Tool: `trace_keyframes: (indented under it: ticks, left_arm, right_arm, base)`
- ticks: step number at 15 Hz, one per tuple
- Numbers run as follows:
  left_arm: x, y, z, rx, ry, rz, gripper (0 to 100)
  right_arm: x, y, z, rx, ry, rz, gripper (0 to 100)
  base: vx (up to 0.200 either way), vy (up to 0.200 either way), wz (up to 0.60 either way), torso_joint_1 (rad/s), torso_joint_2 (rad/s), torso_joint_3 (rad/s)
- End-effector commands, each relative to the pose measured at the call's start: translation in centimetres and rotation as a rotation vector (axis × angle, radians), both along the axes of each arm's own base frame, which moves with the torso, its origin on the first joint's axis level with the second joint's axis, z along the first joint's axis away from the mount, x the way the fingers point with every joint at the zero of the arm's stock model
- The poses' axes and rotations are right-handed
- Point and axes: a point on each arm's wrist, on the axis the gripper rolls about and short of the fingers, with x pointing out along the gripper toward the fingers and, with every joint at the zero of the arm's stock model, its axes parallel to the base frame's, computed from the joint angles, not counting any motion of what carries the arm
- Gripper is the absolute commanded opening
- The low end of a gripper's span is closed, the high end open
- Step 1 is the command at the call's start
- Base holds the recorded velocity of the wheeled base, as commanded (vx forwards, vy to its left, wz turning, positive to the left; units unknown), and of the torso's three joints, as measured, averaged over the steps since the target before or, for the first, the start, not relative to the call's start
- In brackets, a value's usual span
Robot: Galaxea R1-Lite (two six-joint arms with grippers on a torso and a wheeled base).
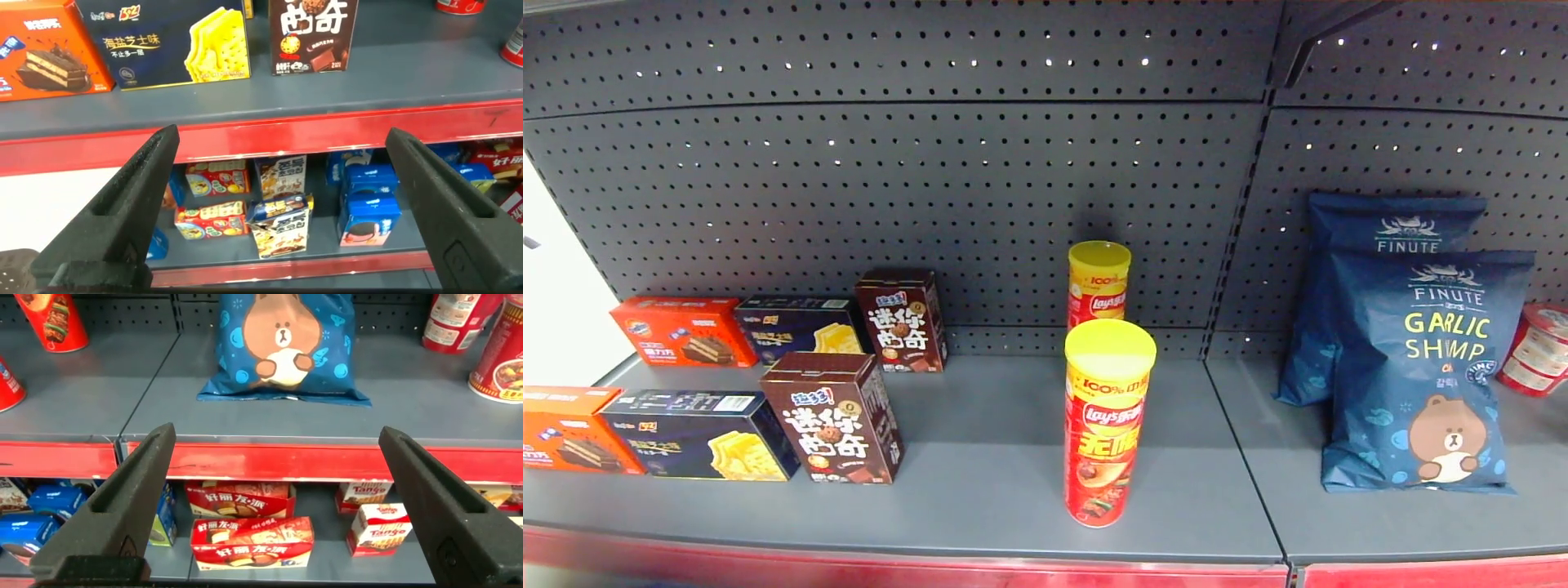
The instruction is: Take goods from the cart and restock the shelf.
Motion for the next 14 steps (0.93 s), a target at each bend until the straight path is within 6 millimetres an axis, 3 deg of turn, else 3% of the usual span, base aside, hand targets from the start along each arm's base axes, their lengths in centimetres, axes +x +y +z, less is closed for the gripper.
trace_keyframes:
  ticks: [1,14]
  left_arm:
    - [0.01,0.00,0.00,0.000,0.002,-0.002,100]
    - [0.01,0.00,0.00,-0.003,0.002,0.000,100]
  right_arm:
    - [0.02,0.00,-0.01,0.002,0.002,0.001,100]
    - [0.02,0.00,-0.01,0.007,0.002,0.003,100]
  base:
    - [0.000,0.000,0.00,0.000,0.00,0.000]
    - [0.000,0.000,0.00,0.000,0.00,0.000]
